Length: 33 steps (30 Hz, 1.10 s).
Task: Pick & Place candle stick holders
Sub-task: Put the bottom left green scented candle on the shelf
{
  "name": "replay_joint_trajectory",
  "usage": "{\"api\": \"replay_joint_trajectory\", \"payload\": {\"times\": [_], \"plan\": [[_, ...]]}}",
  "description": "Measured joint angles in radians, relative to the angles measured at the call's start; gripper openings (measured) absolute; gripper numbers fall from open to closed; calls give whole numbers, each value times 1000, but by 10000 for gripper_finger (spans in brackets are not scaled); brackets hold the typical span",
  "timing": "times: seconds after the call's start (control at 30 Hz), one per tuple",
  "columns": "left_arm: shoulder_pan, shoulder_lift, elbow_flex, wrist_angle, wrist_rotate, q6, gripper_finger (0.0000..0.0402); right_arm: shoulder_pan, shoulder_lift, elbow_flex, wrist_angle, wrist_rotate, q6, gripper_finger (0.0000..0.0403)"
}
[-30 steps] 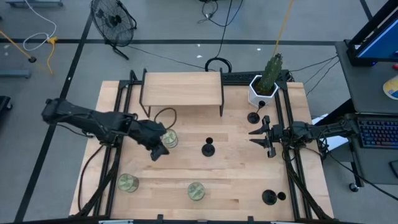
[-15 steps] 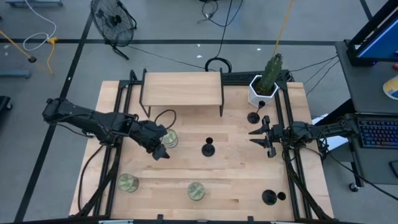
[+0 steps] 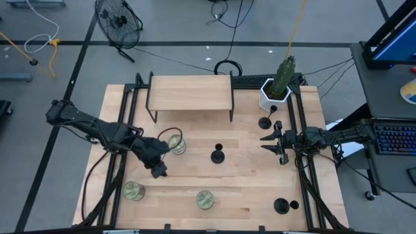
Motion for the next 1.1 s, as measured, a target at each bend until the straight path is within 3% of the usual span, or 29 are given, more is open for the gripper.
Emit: {"api": "replay_joint_trajectory", "payload": {"times": [0.4, 0.9, 1.1], "plan": [[-100, 0, 0, -482, 111, -79, 51, 0, 0, 0, 0, 0, 0, 125], [-211, -1, 0, -511, 50, -202, 51, 0, 0, 0, 0, 0, -3, 125], [-227, 0, 0, -602, 30, -213, 51, 0, 0, 0, 0, 0, -3, 125]]}}
